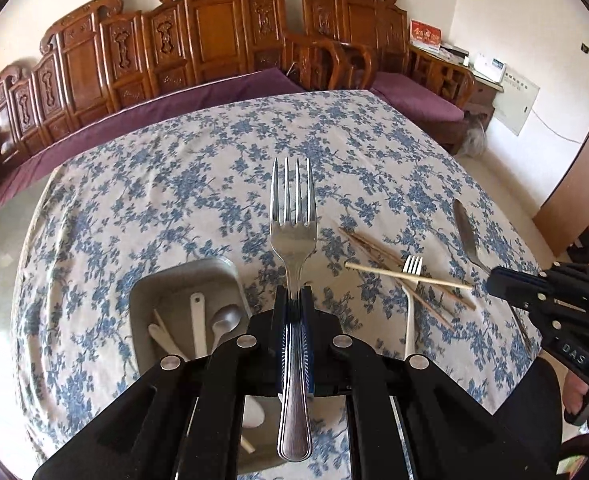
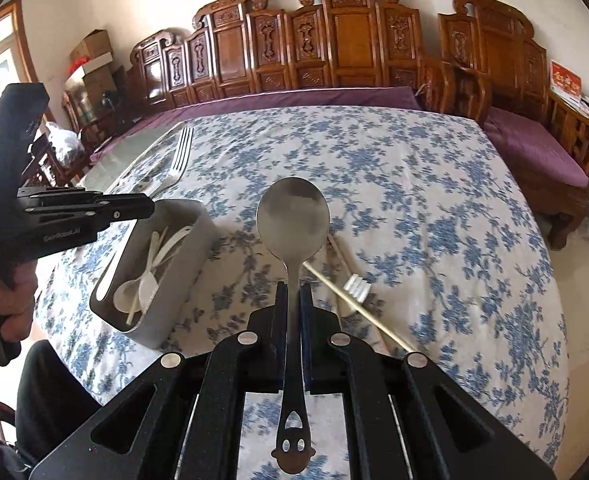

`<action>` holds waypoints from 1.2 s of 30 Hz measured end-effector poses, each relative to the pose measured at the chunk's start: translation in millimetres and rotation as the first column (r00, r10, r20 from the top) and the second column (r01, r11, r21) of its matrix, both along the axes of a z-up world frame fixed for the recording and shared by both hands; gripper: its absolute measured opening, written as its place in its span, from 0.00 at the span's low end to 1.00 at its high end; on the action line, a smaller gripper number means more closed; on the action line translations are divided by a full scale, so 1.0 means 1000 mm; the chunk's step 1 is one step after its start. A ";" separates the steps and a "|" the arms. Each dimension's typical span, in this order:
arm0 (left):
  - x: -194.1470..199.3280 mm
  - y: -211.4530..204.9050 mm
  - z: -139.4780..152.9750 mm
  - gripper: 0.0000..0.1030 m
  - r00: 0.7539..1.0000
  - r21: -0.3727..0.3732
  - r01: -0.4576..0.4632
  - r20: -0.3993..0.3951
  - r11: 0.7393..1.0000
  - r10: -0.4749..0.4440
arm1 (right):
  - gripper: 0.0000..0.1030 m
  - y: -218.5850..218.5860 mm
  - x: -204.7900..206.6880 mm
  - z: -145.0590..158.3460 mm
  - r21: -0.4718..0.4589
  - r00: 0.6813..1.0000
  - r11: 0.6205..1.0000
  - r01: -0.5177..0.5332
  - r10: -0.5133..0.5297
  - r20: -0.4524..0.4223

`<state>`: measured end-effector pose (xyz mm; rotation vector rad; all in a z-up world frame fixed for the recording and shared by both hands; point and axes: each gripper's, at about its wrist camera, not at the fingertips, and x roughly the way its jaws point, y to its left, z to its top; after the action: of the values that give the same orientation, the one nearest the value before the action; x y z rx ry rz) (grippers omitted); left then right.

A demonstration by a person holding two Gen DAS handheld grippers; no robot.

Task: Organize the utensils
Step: 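Carry the metal fork into the grey tray and open the left tool while right holds spoon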

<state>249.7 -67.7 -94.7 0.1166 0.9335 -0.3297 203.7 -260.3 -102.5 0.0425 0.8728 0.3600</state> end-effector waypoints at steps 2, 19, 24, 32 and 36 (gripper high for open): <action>-0.003 0.009 -0.001 0.06 1.000 -0.005 -0.007 0.001 1.000 0.007 | 0.07 0.011 0.003 0.000 -0.003 1.000 1.000 -0.021 0.021 -0.001; 0.015 0.078 -0.062 0.06 0.992 0.038 -0.087 -0.092 0.995 0.090 | 0.07 0.075 0.031 -0.010 0.004 0.993 0.994 -0.112 0.112 -0.024; 0.021 0.086 -0.084 0.06 0.985 0.055 -0.099 -0.136 0.994 0.105 | 0.07 0.089 0.038 -0.016 -0.008 0.990 0.991 -0.134 0.134 -0.035; 0.030 0.089 -0.100 0.06 0.980 0.063 -0.110 -0.160 0.992 0.119 | 0.07 0.105 0.040 -0.021 -0.010 0.986 0.987 -0.159 0.158 -0.048; 0.034 0.089 -0.101 0.06 0.980 0.066 -0.115 -0.159 0.991 0.124 | 0.07 0.109 0.040 -0.022 -0.008 0.985 0.987 -0.163 0.162 -0.053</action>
<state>283.8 21.0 -196.2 0.0860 1.1069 -0.2034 243.8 -151.6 -124.3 -0.0313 0.9332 0.5080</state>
